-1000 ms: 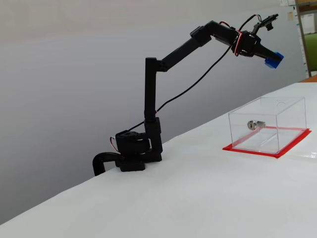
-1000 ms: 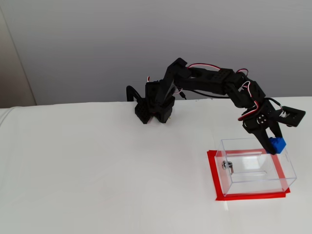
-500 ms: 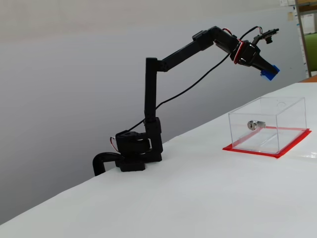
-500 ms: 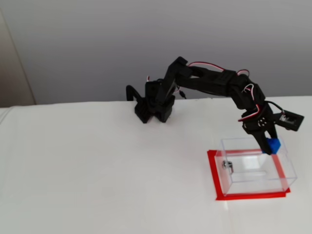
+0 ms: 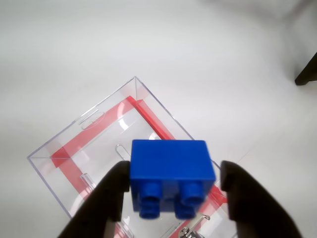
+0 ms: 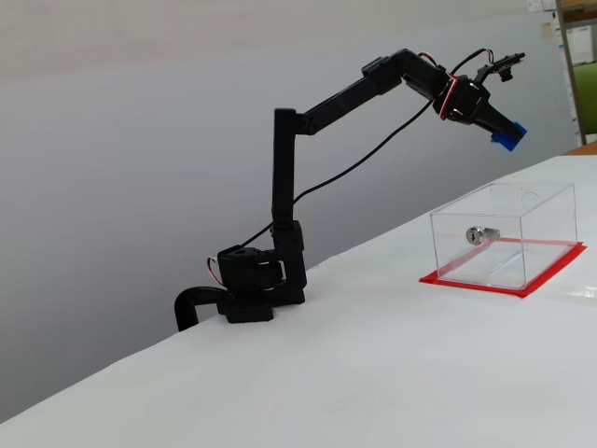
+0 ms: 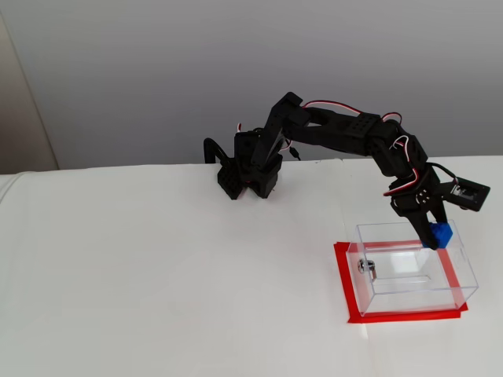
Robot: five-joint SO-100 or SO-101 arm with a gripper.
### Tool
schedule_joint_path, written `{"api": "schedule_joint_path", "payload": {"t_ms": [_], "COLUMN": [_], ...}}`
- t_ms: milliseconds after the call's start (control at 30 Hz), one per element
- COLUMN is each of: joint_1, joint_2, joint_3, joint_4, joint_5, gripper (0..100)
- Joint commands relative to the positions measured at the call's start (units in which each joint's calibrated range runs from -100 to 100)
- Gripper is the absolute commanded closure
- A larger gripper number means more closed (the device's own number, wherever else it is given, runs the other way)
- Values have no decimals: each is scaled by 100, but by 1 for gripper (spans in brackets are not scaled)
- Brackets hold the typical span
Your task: Pick the blue lego brick and place it into the transparent box
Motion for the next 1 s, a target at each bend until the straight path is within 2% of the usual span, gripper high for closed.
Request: {"api": "schedule_joint_path", "payload": {"t_ms": [0, 800, 867, 967], "joint_1": [-21, -29, -29, -29], "joint_2": [-209, -209, -209, -209], "joint_3": [-75, -75, -75, -75], "joint_4": [9, 9, 9, 9], "joint_5": [75, 49, 49, 44], "gripper": [73, 74, 77, 88]}}
